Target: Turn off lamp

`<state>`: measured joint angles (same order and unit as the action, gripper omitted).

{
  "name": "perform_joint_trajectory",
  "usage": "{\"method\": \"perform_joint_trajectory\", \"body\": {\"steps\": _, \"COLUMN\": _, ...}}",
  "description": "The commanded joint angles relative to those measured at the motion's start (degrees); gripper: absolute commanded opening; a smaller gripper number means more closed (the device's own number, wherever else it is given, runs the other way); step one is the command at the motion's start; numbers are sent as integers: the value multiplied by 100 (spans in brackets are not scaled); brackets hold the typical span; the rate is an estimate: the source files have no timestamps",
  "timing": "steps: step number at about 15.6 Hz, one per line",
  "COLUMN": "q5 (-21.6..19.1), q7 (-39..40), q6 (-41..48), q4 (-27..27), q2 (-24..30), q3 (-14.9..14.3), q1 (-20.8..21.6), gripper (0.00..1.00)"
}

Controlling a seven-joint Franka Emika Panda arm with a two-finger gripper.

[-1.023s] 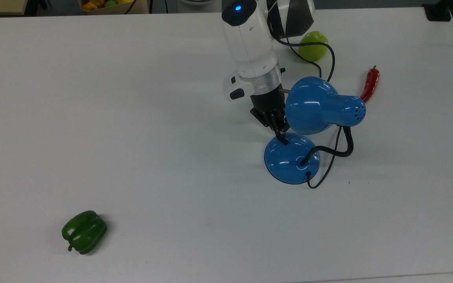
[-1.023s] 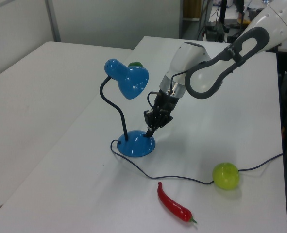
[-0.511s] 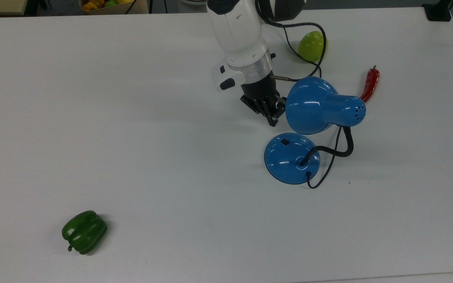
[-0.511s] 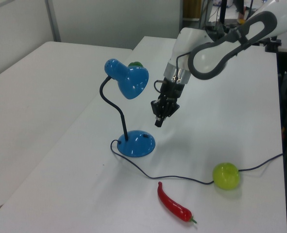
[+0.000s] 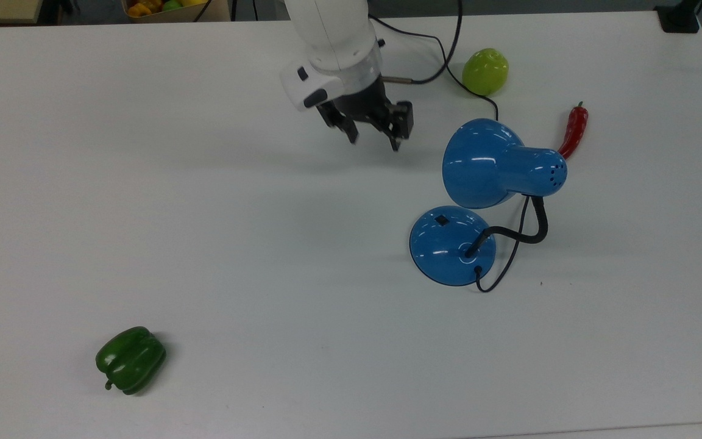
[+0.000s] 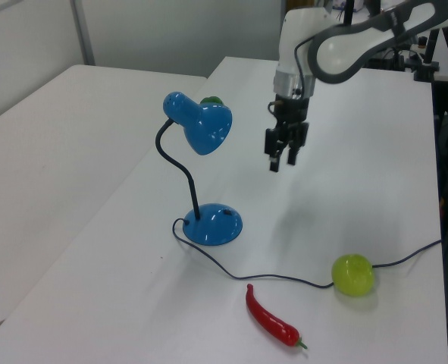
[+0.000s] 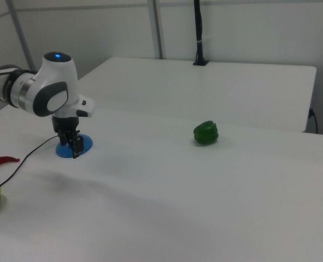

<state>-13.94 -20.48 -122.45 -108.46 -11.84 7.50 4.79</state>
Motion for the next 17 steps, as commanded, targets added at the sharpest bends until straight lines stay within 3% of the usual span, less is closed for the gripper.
{"method": "perform_joint_trajectory", "body": {"steps": 1, "q5": 365, "q7": 97, "q6": 1001, "q4": -89, "q2": 690, "q3": -310, "q1": 57, "gripper": 100}}
{"method": "perform_joint_trajectory", "body": {"steps": 8, "q5": 1252, "q7": 71, "q6": 3119, "q4": 1053, "q2": 1245, "q3": -723, "q1": 119, "gripper": 100}}
{"method": "perform_joint_trajectory", "body": {"steps": 10, "q5": 1323, "q7": 79, "q6": 3524, "q4": 1343, "q2": 1420, "q3": -811, "q1": 136, "gripper": 100}}
{"method": "perform_joint_trajectory", "body": {"steps": 14, "q5": 1341, "q7": 193, "q6": 3491, "q4": 1389, "q2": 1702, "q3": -978, "q1": 285, "gripper": 100}}
{"method": "perform_joint_trajectory", "body": {"steps": 17, "q5": 1447, "q7": 737, "q6": 3202, "q4": 1354, "q2": 1685, "q3": -987, "q1": 365, "gripper": 100}}
